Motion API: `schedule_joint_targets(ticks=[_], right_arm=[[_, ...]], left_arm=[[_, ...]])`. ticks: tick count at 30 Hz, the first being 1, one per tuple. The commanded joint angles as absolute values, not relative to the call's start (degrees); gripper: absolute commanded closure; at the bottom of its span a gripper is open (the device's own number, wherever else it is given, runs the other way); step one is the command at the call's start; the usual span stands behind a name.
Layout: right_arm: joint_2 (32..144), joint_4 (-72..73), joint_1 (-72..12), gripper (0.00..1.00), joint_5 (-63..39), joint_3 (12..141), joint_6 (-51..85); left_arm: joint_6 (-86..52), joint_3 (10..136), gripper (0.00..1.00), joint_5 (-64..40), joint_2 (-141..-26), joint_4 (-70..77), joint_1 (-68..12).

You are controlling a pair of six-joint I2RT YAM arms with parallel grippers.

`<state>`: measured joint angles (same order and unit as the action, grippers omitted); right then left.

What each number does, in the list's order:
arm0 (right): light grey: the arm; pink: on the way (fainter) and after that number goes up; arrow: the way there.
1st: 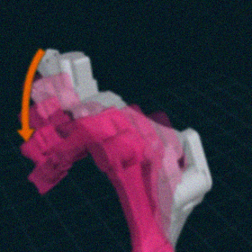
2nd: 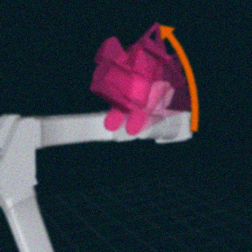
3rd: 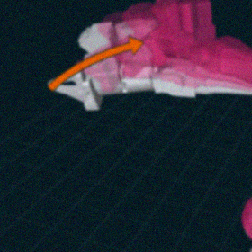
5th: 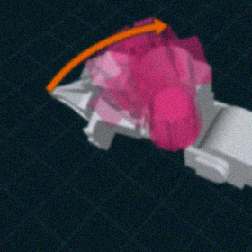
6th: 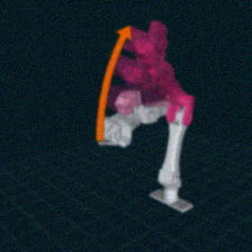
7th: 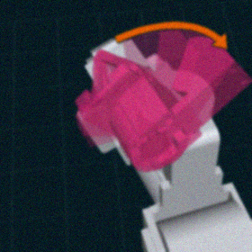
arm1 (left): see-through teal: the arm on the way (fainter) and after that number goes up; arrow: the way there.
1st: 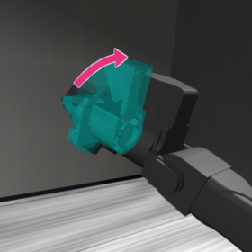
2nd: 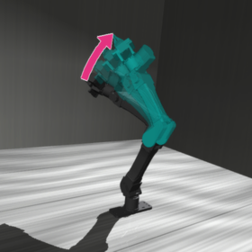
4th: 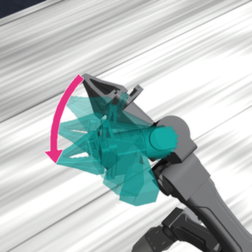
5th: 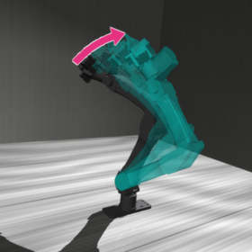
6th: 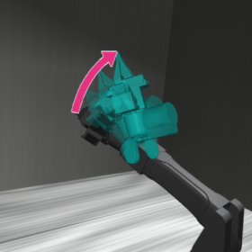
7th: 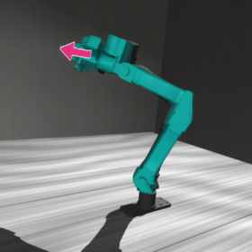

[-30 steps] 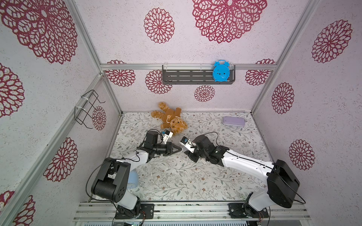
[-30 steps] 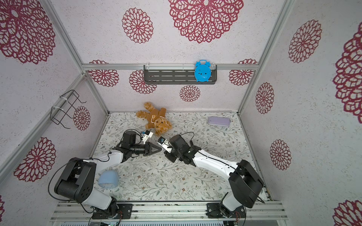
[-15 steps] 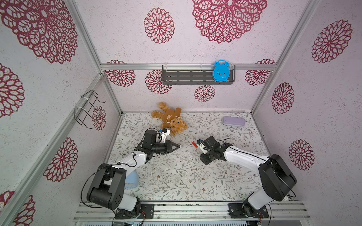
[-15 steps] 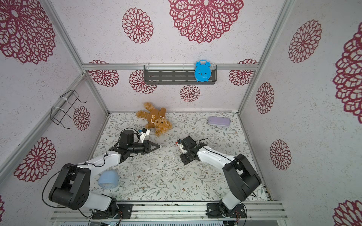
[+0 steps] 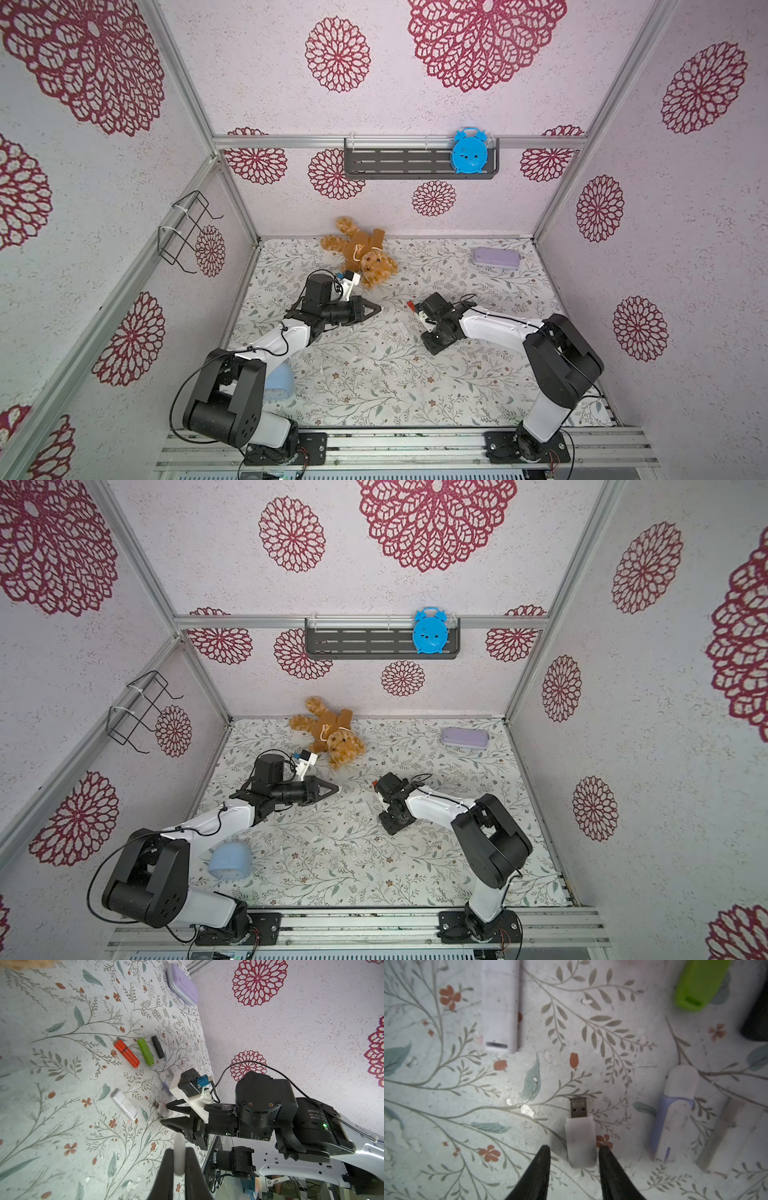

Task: Close the usb drive cover
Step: Pick up the USB drive from the center of the board.

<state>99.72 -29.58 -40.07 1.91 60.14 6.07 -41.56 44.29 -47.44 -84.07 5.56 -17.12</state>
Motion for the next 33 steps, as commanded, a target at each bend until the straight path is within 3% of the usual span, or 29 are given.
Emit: schedule_joint_targets(ticks=[1,18,33], right_arm=[[100.5,-32.9,-40.3,0.59,4.4,61.8,5.8],[105.2,-34.2,-40.6,0.63,4.3,63.3,5.5],[103.6,-34.9,-40.8,0.79,4.6,64.2,4.1]], left_arm=[[-40.5,45.0,0.92,-48.0,-84.2,5.9,-17.5],[-40.0,45.2,0.92,-48.2,-84.9,5.5,-17.5],[-39.5,45.4,0.93,-48.6,-85.1,4.6,-17.5]])
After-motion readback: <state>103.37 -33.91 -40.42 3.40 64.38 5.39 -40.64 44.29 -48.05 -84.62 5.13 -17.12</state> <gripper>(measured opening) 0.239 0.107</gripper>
